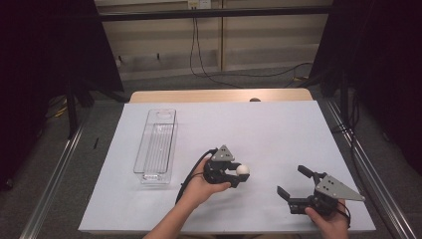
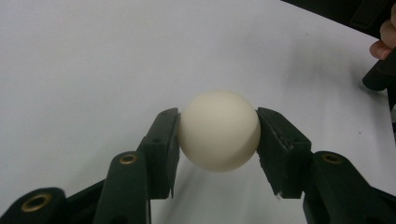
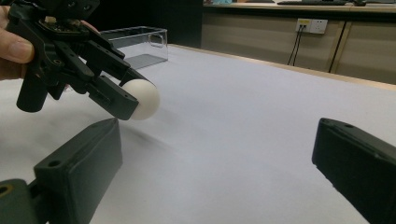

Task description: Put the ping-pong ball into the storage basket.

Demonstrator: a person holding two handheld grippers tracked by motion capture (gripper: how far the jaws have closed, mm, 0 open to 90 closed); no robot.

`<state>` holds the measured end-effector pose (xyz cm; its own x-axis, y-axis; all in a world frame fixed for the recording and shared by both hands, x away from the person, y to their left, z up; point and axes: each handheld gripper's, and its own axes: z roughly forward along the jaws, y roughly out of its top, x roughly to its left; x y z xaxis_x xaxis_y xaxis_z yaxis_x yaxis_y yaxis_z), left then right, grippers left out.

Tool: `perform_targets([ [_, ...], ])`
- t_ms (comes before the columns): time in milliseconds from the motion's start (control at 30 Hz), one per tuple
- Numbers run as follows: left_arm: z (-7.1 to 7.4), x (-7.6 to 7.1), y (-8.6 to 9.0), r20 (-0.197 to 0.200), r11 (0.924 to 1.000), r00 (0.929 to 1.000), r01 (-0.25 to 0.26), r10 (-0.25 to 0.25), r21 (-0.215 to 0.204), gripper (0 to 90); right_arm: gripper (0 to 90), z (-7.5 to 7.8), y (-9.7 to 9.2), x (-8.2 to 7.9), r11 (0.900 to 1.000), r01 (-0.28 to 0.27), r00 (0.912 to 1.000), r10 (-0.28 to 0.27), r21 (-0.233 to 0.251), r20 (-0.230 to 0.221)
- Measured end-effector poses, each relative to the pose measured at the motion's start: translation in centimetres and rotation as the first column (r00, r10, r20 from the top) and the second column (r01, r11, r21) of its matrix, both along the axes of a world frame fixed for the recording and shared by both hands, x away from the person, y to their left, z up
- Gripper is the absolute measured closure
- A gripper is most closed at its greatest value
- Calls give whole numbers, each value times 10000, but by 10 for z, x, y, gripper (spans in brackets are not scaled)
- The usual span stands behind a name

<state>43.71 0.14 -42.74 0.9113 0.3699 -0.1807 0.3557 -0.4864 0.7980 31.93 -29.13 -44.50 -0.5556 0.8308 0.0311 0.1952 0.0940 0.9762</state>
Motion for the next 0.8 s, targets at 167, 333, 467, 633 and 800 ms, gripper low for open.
perform_targets([
  [167,1,1,4,-72,9998,9999,-109,108,-152,511,11,0,0,0,10000,-13,10000,13,-23,1],
  [333,2,3,9,-55,9995,9996,-268,267,-135,511,12,0,0,0,10000,-22,10000,22,-28,11],
  [467,3,4,13,-92,9992,9993,-372,371,-161,511,11,0,0,0,10000,-12,10000,12,-29,13],
  [633,5,5,16,-101,9991,9990,-435,435,-5,511,11,0,0,0,10000,-9,10000,9,0,16],
  [800,7,7,21,-131,9984,9985,-541,539,-141,511,12,0,0,0,10000,38,10000,-38,58,0],
])
